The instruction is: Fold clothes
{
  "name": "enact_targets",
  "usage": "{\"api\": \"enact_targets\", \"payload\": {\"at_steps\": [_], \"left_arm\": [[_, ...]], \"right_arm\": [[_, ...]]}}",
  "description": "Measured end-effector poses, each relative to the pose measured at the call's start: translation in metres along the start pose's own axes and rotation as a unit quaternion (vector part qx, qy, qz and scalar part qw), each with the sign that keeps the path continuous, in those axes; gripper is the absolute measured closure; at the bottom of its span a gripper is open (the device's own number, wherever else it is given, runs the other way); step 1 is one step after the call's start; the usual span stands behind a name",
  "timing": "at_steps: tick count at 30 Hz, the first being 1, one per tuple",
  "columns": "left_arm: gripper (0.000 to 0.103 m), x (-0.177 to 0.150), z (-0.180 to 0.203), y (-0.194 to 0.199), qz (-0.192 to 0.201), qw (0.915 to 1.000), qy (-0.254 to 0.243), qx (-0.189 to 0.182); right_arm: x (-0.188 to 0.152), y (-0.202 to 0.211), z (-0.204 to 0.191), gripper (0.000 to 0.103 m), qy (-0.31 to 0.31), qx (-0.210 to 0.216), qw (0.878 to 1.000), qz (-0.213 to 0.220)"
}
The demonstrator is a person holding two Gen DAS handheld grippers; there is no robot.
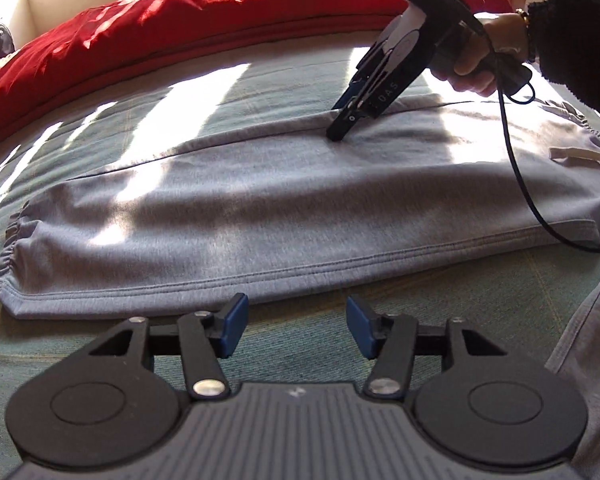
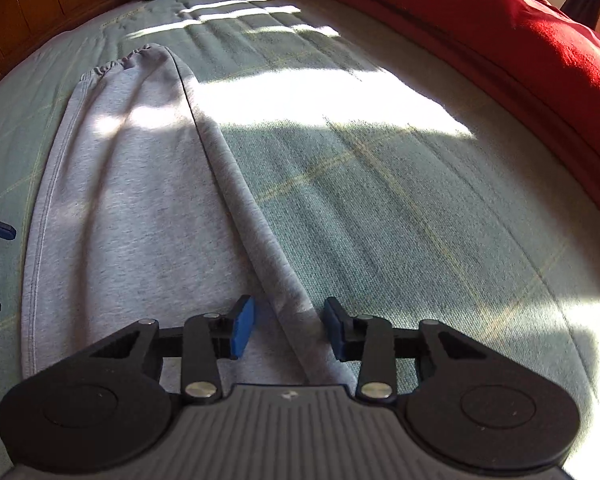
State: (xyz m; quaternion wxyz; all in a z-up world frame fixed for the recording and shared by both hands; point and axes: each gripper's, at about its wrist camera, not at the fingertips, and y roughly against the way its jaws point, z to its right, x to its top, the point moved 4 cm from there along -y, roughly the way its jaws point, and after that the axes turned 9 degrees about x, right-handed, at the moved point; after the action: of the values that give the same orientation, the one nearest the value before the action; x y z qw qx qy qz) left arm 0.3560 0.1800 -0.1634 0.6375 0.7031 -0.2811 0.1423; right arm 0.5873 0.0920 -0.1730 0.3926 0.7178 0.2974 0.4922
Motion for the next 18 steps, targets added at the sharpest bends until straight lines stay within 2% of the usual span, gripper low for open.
{"api": "enact_targets", "payload": {"at_steps": [1, 5, 8, 9, 11, 13, 15, 18], "left_arm": [[0.046, -0.001, 0.0, -0.002, -0.001, 1.0, 0.0, -0.001], [0.044, -0.004, 0.003, -0.005, 0.0, 0.9999, -0.002, -0.011], [0.044, -0.004, 0.005, -0.003, 0.006, 0.9999, -0.001, -0.012], [0.044, -0.003, 0.005, -0.002, 0.006, 0.9999, -0.001, -0.013], [0.044, 0.0, 0.005, -0.002, 0.007, 0.9998, -0.006, -0.017], [0.044, 0.005, 0.003, -0.001, 0.013, 0.9998, -0.014, -0.012], [0.044, 0.011, 0.001, -0.001, 0.018, 0.9996, -0.021, -0.007], [0.044, 0.025, -0.007, -0.01, 0.034, 0.9992, -0.021, 0.007]], "right_arm": [[0.0, 0.002, -0.003, 0.098, 0.001, 0.002, 1.0, 0.004], [0.0, 0.012, -0.016, 0.099, 0.034, -0.024, 0.999, 0.024], [0.001, 0.011, -0.01, 0.099, 0.028, -0.054, 0.998, 0.028], [0.001, 0.007, -0.008, 0.099, 0.016, -0.048, 0.998, 0.021], [0.0, 0.006, -0.009, 0.095, 0.013, -0.061, 0.998, 0.02], [0.0, 0.009, -0.011, 0.075, 0.006, -0.072, 0.997, 0.023], [0.0, 0.024, -0.013, 0.07, -0.009, -0.085, 0.996, 0.041], [-0.006, 0.049, -0.013, 0.059, -0.048, -0.108, 0.992, 0.038]]}}
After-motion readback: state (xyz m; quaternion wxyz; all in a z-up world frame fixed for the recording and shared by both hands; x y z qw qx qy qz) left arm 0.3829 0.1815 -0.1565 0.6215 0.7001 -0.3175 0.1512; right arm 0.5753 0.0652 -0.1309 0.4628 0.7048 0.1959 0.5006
